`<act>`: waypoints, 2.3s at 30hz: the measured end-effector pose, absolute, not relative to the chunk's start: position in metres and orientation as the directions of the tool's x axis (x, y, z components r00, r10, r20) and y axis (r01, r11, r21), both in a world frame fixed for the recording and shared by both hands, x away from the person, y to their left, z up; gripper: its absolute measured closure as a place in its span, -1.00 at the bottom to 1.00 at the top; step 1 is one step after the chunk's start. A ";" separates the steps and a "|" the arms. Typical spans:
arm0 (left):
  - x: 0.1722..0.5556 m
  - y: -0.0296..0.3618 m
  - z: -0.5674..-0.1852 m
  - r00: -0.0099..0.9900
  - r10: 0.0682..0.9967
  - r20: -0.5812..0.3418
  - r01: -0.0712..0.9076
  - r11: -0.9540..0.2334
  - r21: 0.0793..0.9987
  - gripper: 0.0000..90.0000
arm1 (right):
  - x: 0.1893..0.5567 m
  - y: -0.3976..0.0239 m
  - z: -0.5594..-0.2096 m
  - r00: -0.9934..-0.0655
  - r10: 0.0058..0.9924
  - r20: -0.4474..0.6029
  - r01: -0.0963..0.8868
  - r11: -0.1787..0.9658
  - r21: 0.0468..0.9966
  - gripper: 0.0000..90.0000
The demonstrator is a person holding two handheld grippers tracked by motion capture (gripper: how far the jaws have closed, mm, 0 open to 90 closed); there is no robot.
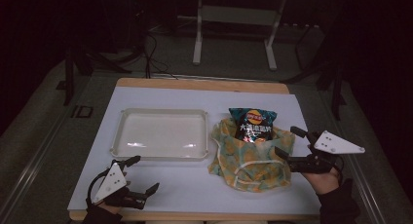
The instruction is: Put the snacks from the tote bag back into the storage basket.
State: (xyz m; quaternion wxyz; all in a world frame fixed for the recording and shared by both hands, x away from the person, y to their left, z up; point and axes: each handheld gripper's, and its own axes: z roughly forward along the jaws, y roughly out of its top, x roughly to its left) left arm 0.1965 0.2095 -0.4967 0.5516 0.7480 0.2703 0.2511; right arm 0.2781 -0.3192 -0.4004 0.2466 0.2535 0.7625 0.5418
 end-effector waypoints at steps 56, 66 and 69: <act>0.197 0.207 -0.497 0.737 0.667 0.105 0.113 -0.276 0.955 -0.99 | 0.444 -0.316 -0.460 -0.553 0.823 0.129 0.540 0.236 0.808 -0.61; 0.197 0.207 -0.497 0.738 0.667 0.104 0.113 -0.274 0.955 -0.99 | 0.449 -0.312 -0.475 -0.578 0.797 0.175 0.591 0.260 0.764 -0.32; 0.197 0.207 -0.497 0.738 0.667 0.105 0.112 -0.275 0.955 -0.99 | 0.450 -0.312 -0.477 -0.591 0.783 0.194 0.598 0.263 0.757 -0.14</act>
